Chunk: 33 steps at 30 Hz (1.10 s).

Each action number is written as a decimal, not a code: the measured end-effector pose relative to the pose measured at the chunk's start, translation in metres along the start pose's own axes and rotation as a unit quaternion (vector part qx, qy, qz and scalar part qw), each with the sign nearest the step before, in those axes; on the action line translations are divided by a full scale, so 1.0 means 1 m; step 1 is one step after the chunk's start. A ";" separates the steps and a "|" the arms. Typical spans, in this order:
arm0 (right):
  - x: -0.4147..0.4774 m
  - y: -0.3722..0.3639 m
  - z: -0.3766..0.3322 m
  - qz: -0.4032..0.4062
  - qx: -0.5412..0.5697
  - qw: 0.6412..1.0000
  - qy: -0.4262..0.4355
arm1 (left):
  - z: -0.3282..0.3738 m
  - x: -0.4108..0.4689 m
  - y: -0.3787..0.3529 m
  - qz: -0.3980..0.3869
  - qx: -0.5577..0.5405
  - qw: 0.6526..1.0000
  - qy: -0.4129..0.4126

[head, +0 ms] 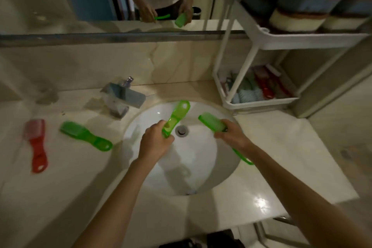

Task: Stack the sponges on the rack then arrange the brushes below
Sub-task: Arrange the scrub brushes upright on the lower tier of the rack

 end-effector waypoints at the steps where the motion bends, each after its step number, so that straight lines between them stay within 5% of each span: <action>1: -0.001 0.015 0.011 0.015 0.005 1.000 -0.008 | 0.015 0.002 -0.011 -0.014 0.007 1.000 -0.014; 15: 0.083 0.163 0.070 0.094 0.118 0.989 -0.001 | 0.163 0.045 -0.122 -0.097 0.114 0.986 -0.078; 23: 0.141 0.189 0.039 0.129 -0.045 0.990 0.026 | 0.186 0.057 -0.141 -0.157 0.144 0.973 -0.086; 33: 0.191 0.173 0.008 0.106 -0.206 0.967 0.107 | 0.199 0.068 -0.143 -0.124 0.175 0.976 -0.033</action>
Point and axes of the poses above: each hand's wrist, its own x-axis towards the middle knuckle, its own y-axis out of the back of the hand, z = x × y, the point moved 3 cm from there along x, towards the middle knuckle, and after that the axes turned 2 degrees about z, right-handed, at the moved point
